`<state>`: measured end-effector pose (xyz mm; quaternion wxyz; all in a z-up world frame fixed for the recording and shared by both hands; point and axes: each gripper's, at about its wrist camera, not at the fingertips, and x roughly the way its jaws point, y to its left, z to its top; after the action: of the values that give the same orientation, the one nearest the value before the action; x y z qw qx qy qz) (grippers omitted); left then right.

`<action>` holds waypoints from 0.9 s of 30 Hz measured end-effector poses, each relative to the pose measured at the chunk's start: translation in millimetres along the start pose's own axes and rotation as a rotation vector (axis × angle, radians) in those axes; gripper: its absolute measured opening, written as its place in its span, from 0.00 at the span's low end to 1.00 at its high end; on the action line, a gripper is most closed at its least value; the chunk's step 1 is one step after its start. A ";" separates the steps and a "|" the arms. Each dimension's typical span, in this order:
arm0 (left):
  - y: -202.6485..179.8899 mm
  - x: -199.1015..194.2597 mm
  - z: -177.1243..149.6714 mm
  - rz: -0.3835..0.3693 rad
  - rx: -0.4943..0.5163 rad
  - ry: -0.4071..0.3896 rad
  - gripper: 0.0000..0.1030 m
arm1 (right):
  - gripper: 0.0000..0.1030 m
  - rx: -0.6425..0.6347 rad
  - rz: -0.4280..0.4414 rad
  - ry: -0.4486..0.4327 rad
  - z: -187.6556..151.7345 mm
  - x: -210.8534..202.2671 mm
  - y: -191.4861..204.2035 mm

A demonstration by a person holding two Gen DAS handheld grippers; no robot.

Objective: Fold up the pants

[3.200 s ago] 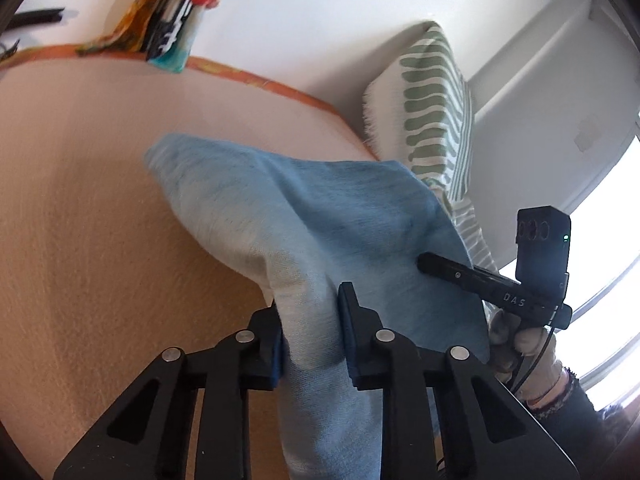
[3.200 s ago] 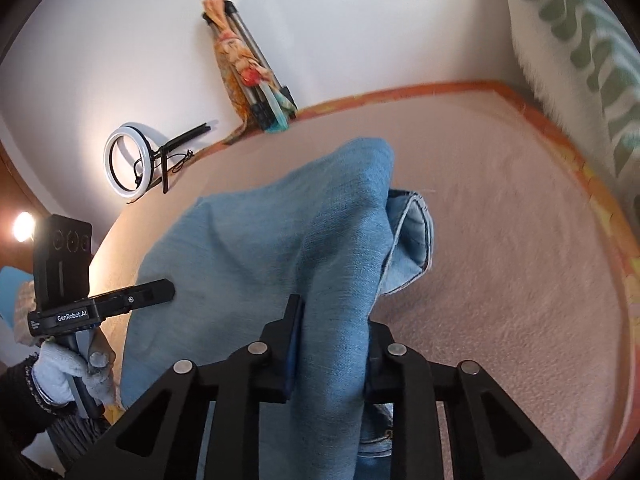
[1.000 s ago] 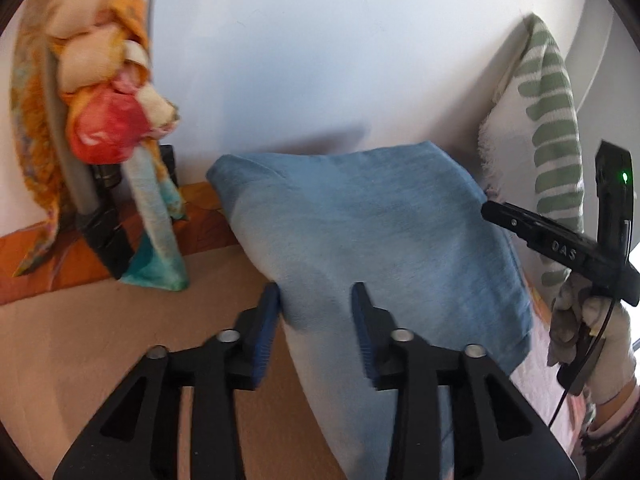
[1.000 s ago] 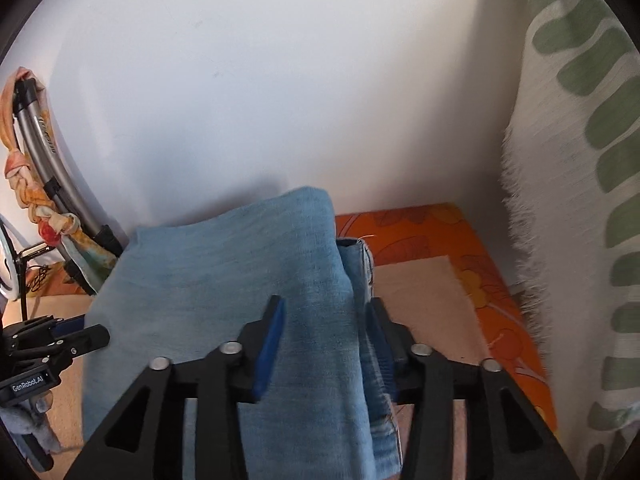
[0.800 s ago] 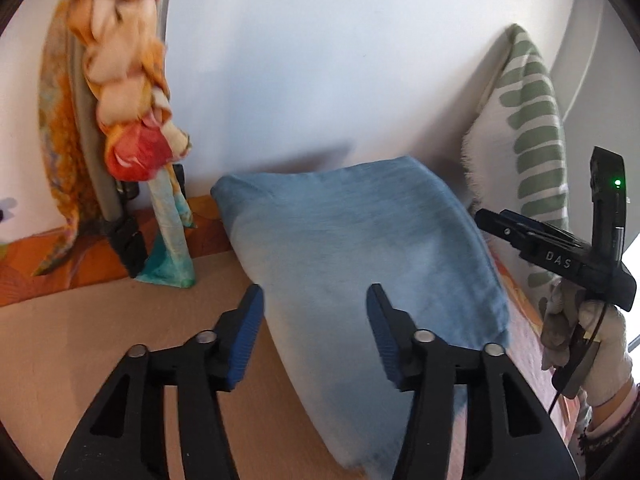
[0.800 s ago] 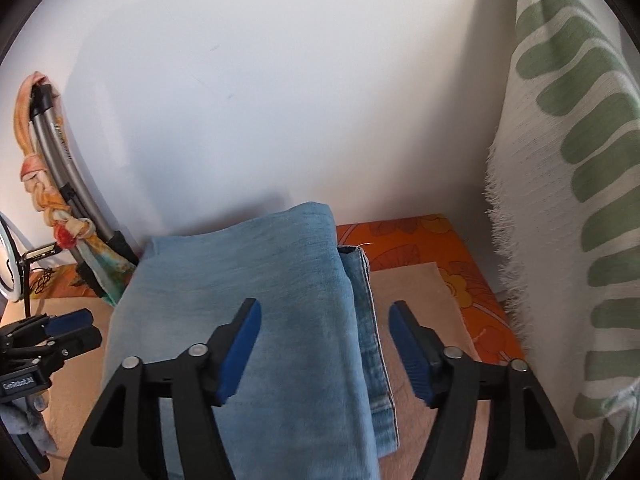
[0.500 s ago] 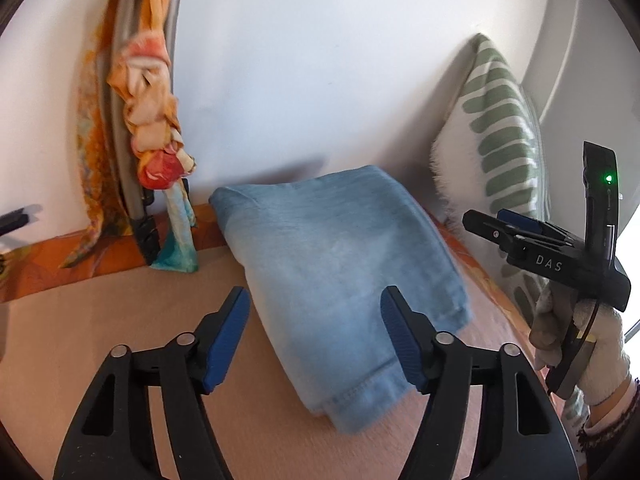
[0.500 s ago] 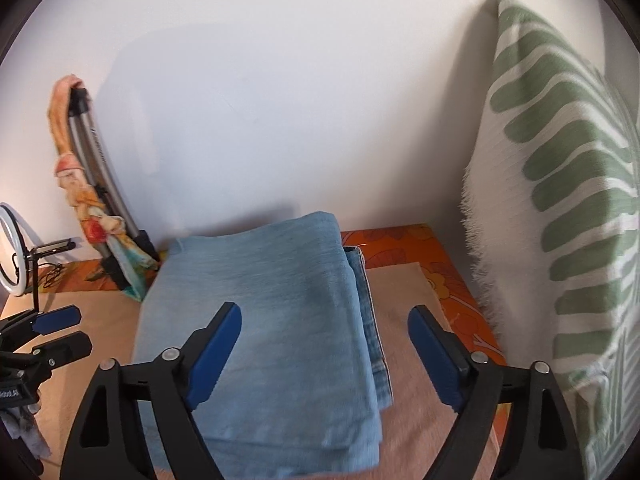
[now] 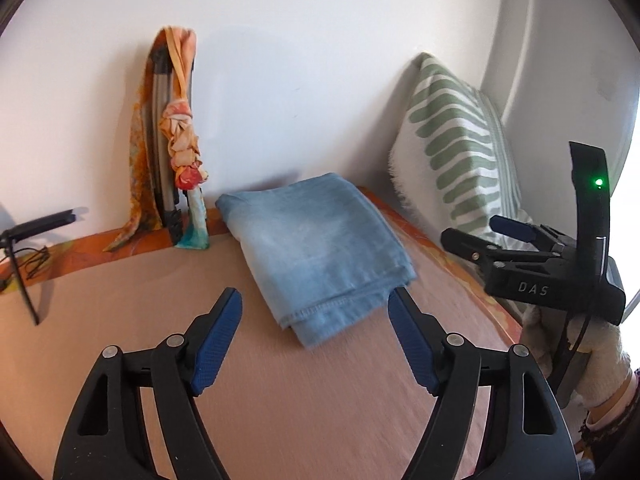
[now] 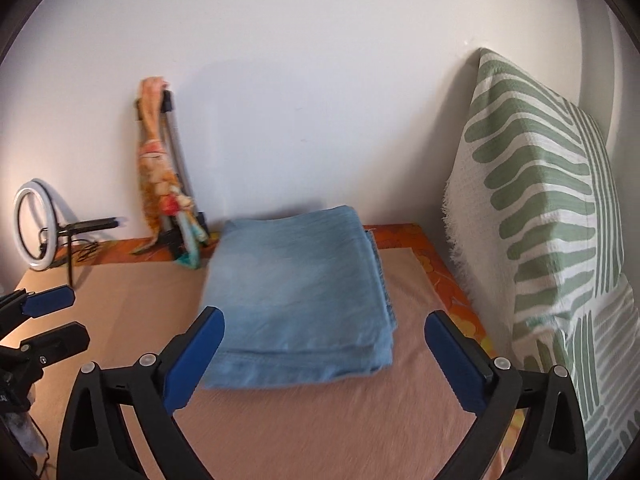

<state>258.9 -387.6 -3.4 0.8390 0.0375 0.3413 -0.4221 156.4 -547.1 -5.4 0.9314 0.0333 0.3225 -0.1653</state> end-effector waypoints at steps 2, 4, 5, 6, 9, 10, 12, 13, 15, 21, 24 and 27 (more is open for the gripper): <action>-4.7 -15.3 -9.1 -0.006 0.004 -0.014 0.74 | 1.00 0.000 0.000 -0.007 -10.2 -14.7 6.2; -10.1 -30.9 -18.4 -0.010 0.011 -0.029 0.75 | 1.00 0.004 0.007 -0.010 -20.7 -27.5 10.5; -11.6 -36.0 -21.4 -0.011 0.012 -0.034 0.77 | 1.00 0.010 0.014 -0.010 -26.0 -33.5 11.4; -13.3 -42.3 -25.3 -0.013 0.015 -0.043 0.78 | 1.00 0.019 0.022 -0.012 -30.7 -39.1 12.1; -18.9 -60.6 -37.7 -0.031 0.021 -0.060 0.78 | 1.00 0.044 0.038 -0.017 -44.5 -54.7 15.7; -20.1 -65.1 -42.1 -0.038 0.024 -0.062 0.78 | 1.00 0.045 0.035 -0.019 -49.1 -60.0 17.7; -21.9 -72.2 -48.2 -0.046 0.022 -0.063 0.78 | 1.00 0.042 0.028 -0.027 -56.8 -68.1 20.9; -22.9 -75.8 -51.4 -0.050 0.023 -0.065 0.78 | 1.00 0.042 0.024 -0.035 -61.1 -72.7 22.3; -25.6 -82.0 -57.0 -0.045 0.034 -0.073 0.78 | 1.00 0.051 0.025 -0.043 -69.4 -79.8 24.9; -29.7 -91.4 -73.6 -0.038 0.057 -0.097 0.81 | 1.00 0.092 0.048 -0.030 -91.3 -84.9 24.0; -34.1 -91.2 -79.3 -0.015 0.089 -0.107 0.81 | 1.00 0.109 0.044 -0.021 -97.6 -82.8 21.4; -37.1 -88.6 -81.8 -0.009 0.115 -0.099 0.81 | 1.00 0.110 0.028 -0.028 -100.3 -81.7 21.4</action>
<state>151.1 -322.2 -4.0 0.8493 0.0633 0.2747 -0.4464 44.0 -486.7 -35.6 0.9349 0.0868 0.2992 -0.1701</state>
